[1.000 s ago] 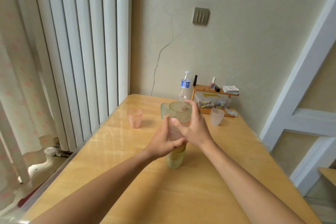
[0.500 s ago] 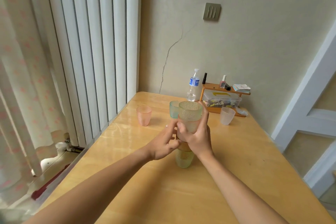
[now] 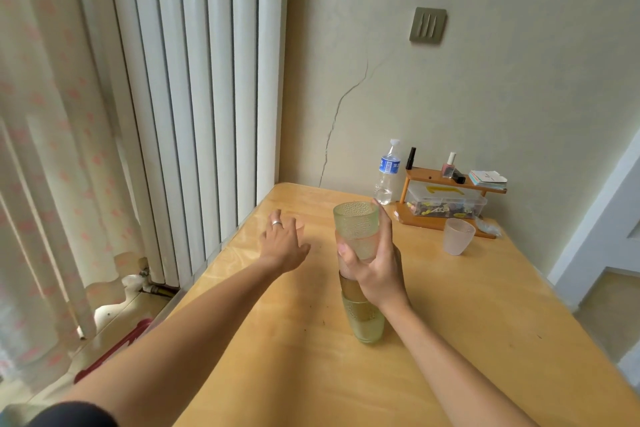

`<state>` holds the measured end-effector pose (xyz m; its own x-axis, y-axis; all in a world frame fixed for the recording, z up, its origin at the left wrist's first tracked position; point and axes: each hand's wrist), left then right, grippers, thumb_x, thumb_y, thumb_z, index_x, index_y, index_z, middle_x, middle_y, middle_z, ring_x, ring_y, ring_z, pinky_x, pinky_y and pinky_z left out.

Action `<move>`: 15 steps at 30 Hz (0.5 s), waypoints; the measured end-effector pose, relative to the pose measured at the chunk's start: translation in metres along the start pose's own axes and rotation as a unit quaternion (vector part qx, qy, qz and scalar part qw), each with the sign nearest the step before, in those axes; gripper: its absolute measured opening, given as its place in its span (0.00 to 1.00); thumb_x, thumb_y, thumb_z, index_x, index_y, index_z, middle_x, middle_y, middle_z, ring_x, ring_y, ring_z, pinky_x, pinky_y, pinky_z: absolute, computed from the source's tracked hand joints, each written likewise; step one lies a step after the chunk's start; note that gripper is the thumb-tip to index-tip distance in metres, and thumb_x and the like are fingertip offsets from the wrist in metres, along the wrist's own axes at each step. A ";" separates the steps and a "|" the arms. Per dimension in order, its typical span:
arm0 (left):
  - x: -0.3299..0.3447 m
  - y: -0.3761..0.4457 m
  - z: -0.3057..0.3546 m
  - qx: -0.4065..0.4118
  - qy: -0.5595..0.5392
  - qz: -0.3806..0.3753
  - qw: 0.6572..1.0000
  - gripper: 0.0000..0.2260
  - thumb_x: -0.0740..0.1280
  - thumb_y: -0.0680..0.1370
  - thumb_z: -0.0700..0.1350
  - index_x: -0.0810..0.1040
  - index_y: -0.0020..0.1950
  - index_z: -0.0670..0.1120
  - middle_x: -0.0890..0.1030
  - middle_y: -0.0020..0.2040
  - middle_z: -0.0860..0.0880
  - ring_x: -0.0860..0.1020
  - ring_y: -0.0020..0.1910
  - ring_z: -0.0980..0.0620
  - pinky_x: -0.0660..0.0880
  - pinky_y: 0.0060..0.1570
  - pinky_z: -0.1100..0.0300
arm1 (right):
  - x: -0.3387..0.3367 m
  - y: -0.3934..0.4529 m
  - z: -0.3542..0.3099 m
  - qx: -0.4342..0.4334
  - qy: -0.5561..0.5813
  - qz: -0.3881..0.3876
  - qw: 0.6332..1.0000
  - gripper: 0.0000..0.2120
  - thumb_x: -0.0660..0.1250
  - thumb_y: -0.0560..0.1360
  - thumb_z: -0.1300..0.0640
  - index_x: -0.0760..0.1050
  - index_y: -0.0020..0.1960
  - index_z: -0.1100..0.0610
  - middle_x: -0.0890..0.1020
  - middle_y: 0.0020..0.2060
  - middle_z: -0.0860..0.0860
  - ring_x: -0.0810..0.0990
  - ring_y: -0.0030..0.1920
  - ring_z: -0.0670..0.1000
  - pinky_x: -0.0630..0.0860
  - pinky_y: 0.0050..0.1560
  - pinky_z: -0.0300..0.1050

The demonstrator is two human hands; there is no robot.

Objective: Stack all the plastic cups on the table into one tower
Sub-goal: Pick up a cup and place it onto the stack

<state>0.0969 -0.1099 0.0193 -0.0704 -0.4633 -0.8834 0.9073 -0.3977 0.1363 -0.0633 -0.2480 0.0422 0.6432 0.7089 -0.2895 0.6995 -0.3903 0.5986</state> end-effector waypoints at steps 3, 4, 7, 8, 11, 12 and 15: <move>0.008 0.009 -0.012 -0.046 -0.038 -0.014 0.998 0.33 0.70 0.80 0.58 0.64 0.79 0.44 0.49 0.85 0.36 0.52 0.85 0.37 0.63 0.78 0.40 | -0.002 0.001 0.005 0.006 0.013 -0.015 1.000 0.44 0.73 0.69 0.38 0.57 0.80 0.41 0.80 0.66 0.46 0.80 0.63 0.45 0.75 0.62 0.38; 0.010 0.012 -0.015 -0.052 -0.054 -0.014 0.997 0.33 0.71 0.80 0.58 0.65 0.78 0.43 0.51 0.84 0.35 0.57 0.84 0.37 0.67 0.77 0.42 | -0.003 0.001 0.006 0.010 0.019 -0.018 1.000 0.44 0.73 0.69 0.38 0.57 0.80 0.41 0.80 0.65 0.46 0.80 0.63 0.45 0.76 0.62 0.39; 0.015 0.018 -0.022 -0.045 -0.105 -0.002 0.993 0.25 0.72 0.81 0.52 0.70 0.72 0.41 0.60 0.80 0.35 0.74 0.73 0.37 0.74 0.69 0.49 | -0.004 0.001 0.009 0.024 0.033 -0.023 0.999 0.45 0.72 0.69 0.38 0.56 0.81 0.41 0.81 0.64 0.44 0.80 0.63 0.43 0.75 0.61 0.37; 0.015 0.019 -0.022 -0.042 -0.121 0.008 0.992 0.21 0.71 0.82 0.49 0.72 0.69 0.40 0.64 0.77 0.35 0.78 0.68 0.37 0.75 0.65 0.51 | -0.004 0.001 0.009 0.027 0.036 -0.023 0.999 0.45 0.73 0.69 0.38 0.56 0.81 0.41 0.81 0.64 0.44 0.80 0.63 0.43 0.75 0.61 0.37; 0.015 0.018 -0.019 -0.035 -0.147 0.046 0.988 0.13 0.69 0.84 0.47 0.77 0.62 0.39 0.72 0.73 0.36 0.79 0.63 0.39 0.74 0.61 0.55 | -0.002 0.001 0.008 0.032 0.034 -0.023 0.999 0.45 0.73 0.69 0.38 0.56 0.81 0.41 0.80 0.64 0.43 0.80 0.62 0.41 0.74 0.60 0.34; 0.014 0.016 -0.018 -0.021 -0.153 0.060 0.986 0.12 0.69 0.84 0.48 0.79 0.60 0.40 0.74 0.72 0.37 0.78 0.65 0.40 0.72 0.60 0.57 | -0.002 0.001 0.007 0.031 0.032 -0.024 0.999 0.45 0.73 0.69 0.39 0.56 0.81 0.41 0.80 0.64 0.42 0.80 0.62 0.41 0.75 0.60 0.34; 0.005 0.009 -0.008 0.032 -0.183 0.100 0.977 0.10 0.70 0.83 0.49 0.79 0.53 0.42 0.78 0.67 0.40 0.74 0.69 0.42 0.68 0.58 0.58 | 0.001 0.000 0.005 0.025 0.025 -0.032 0.999 0.44 0.73 0.70 0.40 0.57 0.81 0.42 0.81 0.63 0.43 0.80 0.62 0.43 0.77 0.60 0.37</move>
<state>0.1080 -0.1096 0.0125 -0.0478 -0.7852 -0.6174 0.8915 -0.3122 0.3281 -0.0617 -0.2501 0.0382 0.5820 0.7608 -0.2873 0.7538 -0.3722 0.5415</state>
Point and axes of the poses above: each hand's wrist, its own y-axis towards the middle knuckle, its own x-axis out of the palm, z = x × y
